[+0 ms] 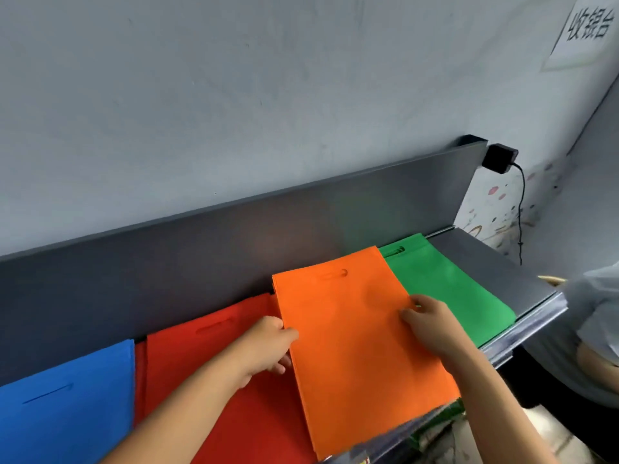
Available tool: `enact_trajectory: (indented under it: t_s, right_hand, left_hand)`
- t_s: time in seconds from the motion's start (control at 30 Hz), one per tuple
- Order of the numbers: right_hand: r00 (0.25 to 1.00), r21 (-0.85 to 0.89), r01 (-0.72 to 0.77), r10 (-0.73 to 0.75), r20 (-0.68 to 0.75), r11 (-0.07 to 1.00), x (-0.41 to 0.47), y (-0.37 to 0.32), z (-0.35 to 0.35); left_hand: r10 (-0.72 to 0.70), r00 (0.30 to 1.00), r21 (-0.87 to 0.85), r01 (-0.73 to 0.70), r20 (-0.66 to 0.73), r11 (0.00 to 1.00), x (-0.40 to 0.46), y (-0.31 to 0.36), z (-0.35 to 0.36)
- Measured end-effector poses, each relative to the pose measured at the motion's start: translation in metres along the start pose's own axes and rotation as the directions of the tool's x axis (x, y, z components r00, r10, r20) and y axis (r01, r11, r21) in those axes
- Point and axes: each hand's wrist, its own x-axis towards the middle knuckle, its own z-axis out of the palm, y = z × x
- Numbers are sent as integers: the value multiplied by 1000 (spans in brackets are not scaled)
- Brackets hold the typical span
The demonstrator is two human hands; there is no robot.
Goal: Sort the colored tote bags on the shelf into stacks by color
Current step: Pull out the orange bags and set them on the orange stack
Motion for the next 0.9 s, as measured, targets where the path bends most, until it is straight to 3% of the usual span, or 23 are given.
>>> enact_trajectory:
  t_s: [0.2, 0.37, 0.6, 0.73, 0.8, 0.9]
  right_hand:
    - [989, -116, 60, -43, 144, 991, 65, 12, 15]
    - [981, -180, 118, -86, 176, 977, 96, 11, 32]
    - [977, -212, 171, -137, 165, 962, 112, -1, 48]
    - [976, -394, 216, -207, 65, 894, 110, -8, 55]
    - [954, -312, 293, -297, 36, 904, 101, -24, 61]
    - [898, -48, 427, -417, 142, 903, 81, -56, 85]
  left_hand:
    - [-168, 982, -43, 165, -88, 985, 30, 9, 16]
    - [-230, 968, -69, 224, -102, 972, 35, 10, 24]
    - [-224, 952, -72, 214, -207, 974, 28, 17, 22]
    - [-165, 946, -59, 154, -280, 986, 12, 16, 6]
    - [-151, 937, -108, 122, -314, 987, -3, 12, -6]
    - [-161, 889, -143, 109, -429, 984, -30, -7, -26]
